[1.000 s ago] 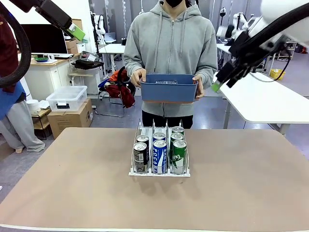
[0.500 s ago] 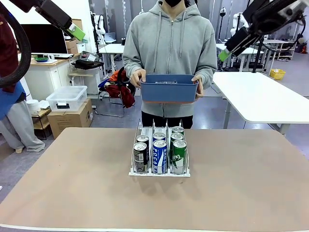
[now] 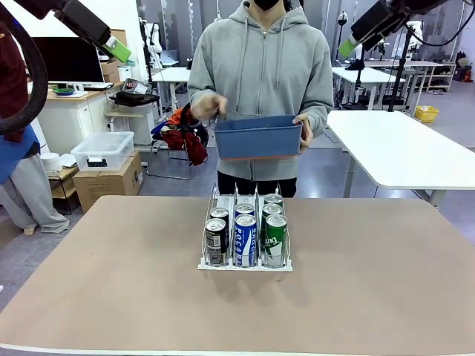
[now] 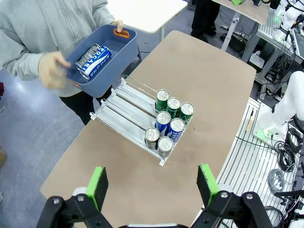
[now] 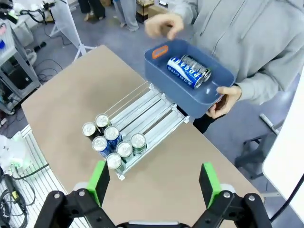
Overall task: Fill the beverage cans into the dispenser.
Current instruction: Pick up the Pepsi coke handed by the human.
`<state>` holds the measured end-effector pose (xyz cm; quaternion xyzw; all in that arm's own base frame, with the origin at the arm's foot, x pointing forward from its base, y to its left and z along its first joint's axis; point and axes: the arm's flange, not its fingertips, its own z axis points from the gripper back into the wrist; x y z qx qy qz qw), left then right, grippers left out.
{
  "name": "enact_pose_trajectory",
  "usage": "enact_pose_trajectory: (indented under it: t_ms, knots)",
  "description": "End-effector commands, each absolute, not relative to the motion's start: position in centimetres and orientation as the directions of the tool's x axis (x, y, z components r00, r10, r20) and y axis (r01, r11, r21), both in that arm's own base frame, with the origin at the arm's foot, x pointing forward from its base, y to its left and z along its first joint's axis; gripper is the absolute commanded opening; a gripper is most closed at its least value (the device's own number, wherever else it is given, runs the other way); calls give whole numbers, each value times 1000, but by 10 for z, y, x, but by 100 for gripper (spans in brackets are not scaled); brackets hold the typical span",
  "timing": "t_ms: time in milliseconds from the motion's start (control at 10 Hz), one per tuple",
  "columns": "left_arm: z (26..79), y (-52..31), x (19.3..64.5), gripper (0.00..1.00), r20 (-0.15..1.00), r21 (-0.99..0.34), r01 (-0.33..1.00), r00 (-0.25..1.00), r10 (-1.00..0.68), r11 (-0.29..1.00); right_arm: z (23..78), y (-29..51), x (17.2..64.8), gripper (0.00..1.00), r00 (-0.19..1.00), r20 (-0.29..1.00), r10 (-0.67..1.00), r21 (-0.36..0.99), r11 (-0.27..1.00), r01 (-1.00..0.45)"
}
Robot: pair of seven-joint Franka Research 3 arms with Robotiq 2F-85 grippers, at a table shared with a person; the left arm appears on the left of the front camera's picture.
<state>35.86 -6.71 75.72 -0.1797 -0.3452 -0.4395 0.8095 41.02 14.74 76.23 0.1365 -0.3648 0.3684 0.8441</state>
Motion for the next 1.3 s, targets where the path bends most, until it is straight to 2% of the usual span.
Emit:
enact_pose_trajectory:
  t_ms: [0, 100, 1200]
  knots:
    - [757, -67, 358, 100, 717, 13, 836, 375, -587, 549, 765, 146, 419, 100, 479, 727, 491, 6, 694, -720]
    - [757, -67, 358, 100, 717, 13, 836, 375, -587, 549, 762, 147, 410, 100, 462, 716, 522, -38, 691, -722]
    - [757, -67, 358, 100, 717, 13, 836, 375, -587, 549, 762, 147, 410, 100, 462, 716, 522, -38, 691, -722]
